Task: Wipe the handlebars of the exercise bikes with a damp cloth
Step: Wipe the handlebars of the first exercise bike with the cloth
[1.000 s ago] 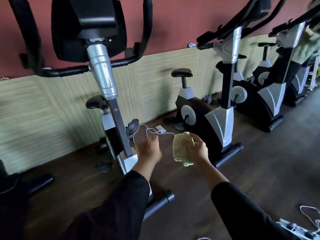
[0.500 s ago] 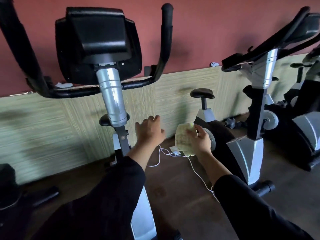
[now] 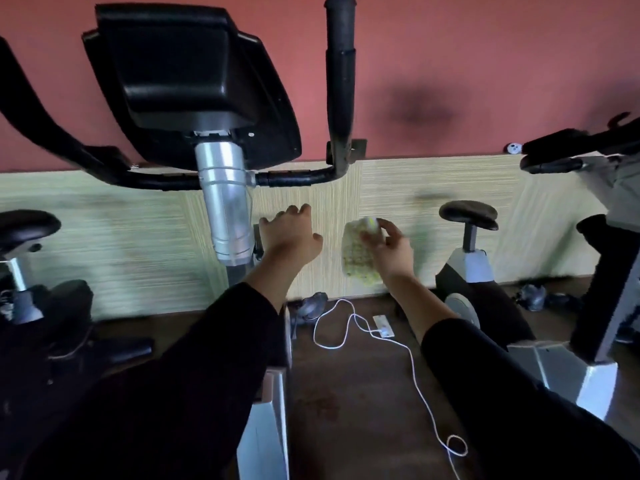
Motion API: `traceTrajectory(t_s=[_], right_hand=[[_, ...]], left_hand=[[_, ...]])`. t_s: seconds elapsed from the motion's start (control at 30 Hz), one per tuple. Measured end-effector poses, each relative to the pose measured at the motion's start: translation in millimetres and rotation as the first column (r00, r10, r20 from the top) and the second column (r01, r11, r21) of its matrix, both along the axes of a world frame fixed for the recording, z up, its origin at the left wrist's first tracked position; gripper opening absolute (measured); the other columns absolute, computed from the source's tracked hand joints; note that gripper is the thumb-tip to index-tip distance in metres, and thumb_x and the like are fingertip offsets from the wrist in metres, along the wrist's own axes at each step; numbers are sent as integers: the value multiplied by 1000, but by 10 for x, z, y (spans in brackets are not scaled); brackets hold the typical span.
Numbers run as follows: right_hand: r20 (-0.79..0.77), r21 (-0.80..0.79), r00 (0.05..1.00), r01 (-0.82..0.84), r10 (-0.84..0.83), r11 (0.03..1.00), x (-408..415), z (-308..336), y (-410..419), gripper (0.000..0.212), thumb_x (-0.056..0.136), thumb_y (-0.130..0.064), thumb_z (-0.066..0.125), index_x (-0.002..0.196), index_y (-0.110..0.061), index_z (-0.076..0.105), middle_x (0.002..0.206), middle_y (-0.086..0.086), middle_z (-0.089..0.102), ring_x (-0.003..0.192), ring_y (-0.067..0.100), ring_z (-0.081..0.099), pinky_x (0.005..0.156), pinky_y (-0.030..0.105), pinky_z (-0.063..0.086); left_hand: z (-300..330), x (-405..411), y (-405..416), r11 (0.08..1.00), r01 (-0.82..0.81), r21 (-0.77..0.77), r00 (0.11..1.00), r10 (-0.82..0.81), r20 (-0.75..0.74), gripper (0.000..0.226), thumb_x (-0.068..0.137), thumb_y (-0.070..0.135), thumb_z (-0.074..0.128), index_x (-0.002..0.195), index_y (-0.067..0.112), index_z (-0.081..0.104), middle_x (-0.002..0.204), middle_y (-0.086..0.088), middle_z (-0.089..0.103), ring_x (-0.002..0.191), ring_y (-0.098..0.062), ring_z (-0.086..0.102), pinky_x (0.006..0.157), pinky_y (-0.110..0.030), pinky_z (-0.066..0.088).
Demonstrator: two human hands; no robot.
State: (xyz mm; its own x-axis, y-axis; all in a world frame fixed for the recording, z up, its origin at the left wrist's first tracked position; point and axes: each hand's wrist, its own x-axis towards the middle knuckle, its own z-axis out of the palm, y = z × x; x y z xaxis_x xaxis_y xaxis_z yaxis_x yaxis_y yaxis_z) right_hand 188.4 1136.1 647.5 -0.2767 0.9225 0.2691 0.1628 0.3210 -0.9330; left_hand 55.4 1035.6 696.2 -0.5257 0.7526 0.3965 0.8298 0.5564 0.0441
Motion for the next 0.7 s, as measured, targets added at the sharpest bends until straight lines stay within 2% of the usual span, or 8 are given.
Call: traceTrajectory(t_s=[0.1, 0.2, 0.3, 0.4, 0.53, 0.6, 0.7], right_hand=[[-34, -8, 999, -36, 36, 999, -53, 33, 141, 33, 88, -23, 66, 120, -21, 61, 81, 7, 60, 60, 14, 51, 38, 6, 32], [-71, -40, 995, -77, 75, 996, -133, 90, 350, 32, 88, -24, 66, 119, -25, 62, 84, 5, 64, 74, 20, 58, 41, 3, 34], [-93, -31, 985, -151, 148, 988, -211, 158, 611, 29, 88, -25, 65, 117, -25, 63, 86, 5, 66, 77, 20, 59, 46, 6, 39], [-121, -8, 966, -231, 228, 973, -288, 224, 905, 30, 89, -27, 64, 119, -22, 62, 87, 5, 64, 74, 18, 58, 44, 4, 37], [-105, 76, 940, -319, 326, 945, -289, 337, 1163, 34, 89, -24, 62, 123, -21, 58, 72, 1, 58, 59, 6, 51, 43, 3, 34], [-137, 100, 922, -350, 362, 931, -238, 418, 1267, 34, 89, -24, 62, 123, -19, 58, 71, -4, 56, 61, 1, 51, 46, 1, 35], [-230, 104, 895, -368, 383, 924, -175, 579, 1411, 27, 90, -22, 61, 114, -11, 59, 74, -9, 54, 62, 0, 50, 47, 0, 35]], left_hand=[[41, 22, 73, 999, -34, -9, 999, 34, -8, 50, 88, 37, 52, 133, 17, 44, 122, -7, 57, 112, -29, 56, 93, -41, 38], [117, 26, 155, 996, -88, 10, 996, 88, -7, 49, 87, 34, 53, 132, 16, 45, 122, -7, 58, 111, -29, 57, 91, -40, 38], [174, 24, 275, 988, -148, 33, 989, 149, -9, 49, 86, 32, 52, 132, 16, 44, 125, -7, 57, 113, -28, 56, 93, -40, 36], [272, 50, 396, 967, -241, 82, 970, 242, -7, 53, 89, 37, 54, 136, 16, 42, 132, -7, 54, 119, -29, 54, 97, -42, 37], [482, 184, 450, 914, -345, 213, 937, 348, 26, 43, 88, 35, 55, 127, 18, 49, 122, -7, 59, 112, -30, 57, 88, -39, 41], [633, 305, 455, 881, -407, 242, 911, 409, 43, 37, 88, 33, 55, 121, 19, 52, 120, -7, 60, 111, -31, 58, 87, -39, 42], [909, 496, 417, 817, -501, 285, 861, 503, 71, 43, 87, 34, 55, 128, 20, 49, 124, -7, 59, 114, -32, 57, 88, -40, 44]])
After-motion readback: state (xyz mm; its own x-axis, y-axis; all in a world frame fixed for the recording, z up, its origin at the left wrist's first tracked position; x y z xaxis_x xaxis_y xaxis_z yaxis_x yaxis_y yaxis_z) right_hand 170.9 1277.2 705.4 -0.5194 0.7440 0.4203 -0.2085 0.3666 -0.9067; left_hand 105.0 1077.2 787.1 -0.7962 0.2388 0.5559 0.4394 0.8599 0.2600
